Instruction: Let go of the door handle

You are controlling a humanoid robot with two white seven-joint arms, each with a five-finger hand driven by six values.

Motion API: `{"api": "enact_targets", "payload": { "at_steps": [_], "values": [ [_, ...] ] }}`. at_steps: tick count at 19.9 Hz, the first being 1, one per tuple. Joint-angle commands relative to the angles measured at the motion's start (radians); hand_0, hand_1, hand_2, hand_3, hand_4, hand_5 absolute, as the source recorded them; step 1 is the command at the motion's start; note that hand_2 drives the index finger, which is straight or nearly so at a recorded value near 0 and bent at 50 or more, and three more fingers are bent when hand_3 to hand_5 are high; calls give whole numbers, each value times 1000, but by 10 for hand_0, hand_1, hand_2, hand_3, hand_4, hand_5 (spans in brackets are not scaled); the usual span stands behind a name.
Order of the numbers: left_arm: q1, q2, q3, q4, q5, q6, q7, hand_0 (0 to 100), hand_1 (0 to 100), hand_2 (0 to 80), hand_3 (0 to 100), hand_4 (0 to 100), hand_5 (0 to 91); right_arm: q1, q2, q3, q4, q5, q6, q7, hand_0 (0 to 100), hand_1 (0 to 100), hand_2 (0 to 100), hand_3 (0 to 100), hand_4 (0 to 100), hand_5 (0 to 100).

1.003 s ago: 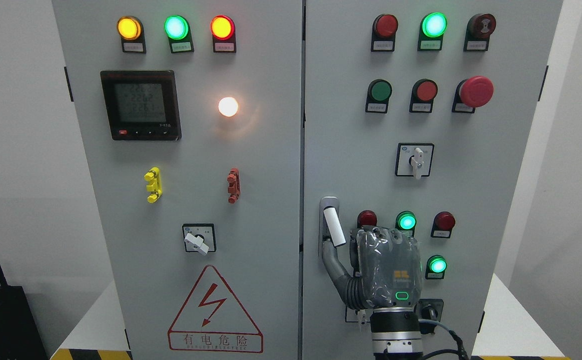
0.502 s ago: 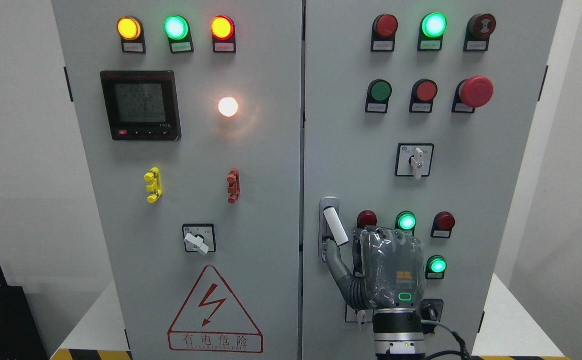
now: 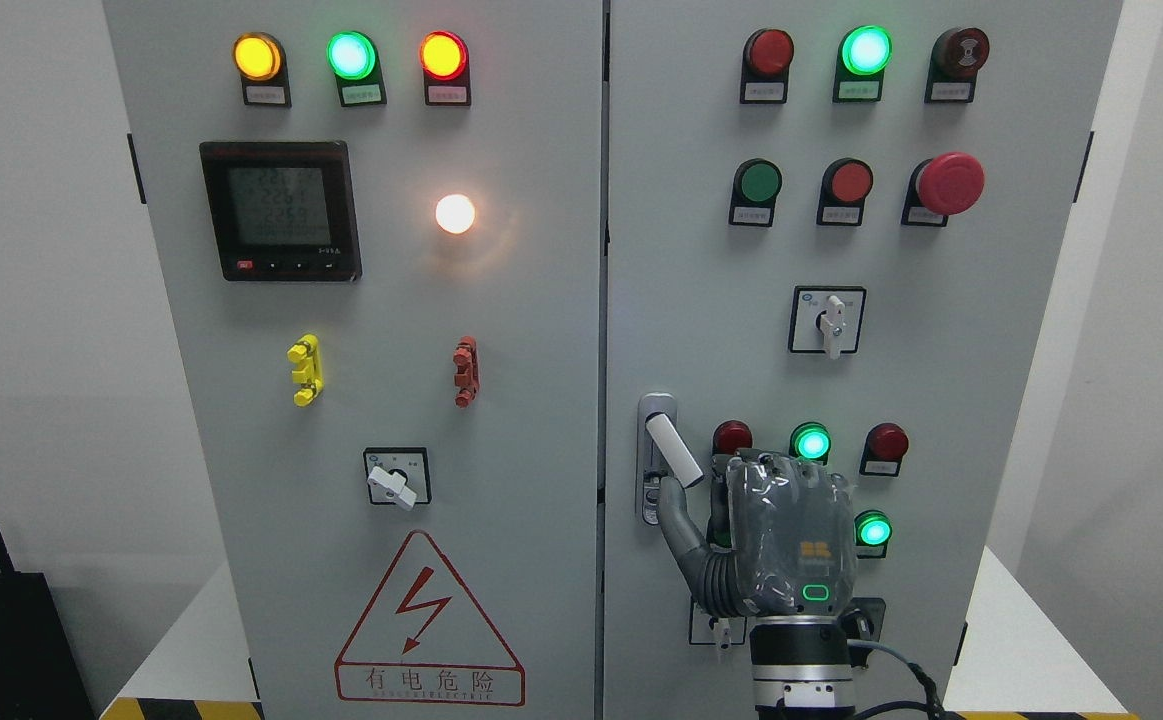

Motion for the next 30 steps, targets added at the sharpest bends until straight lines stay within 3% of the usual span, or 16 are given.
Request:
{"api": "enact_targets", "payload": {
  "at_steps": [1,6,30],
  "values": [
    [0,0,-12,-15,0,0,0,120,389,0,0,0,0,0,-1,-4,-2,4,-1,10,512,494,1000,1000,1000,985],
    [0,0,-12,-15,0,0,0,120,389,0,0,0,0,0,-1,-4,-2,5,24,8,507,501,1000,1000,1000,985],
    [0,0,-12,-15,0,0,0,120,389,0,0,0,0,-10,-16,-25,-4,5,24,5,505,487,1000,1000,1000,986]
  ]
}}
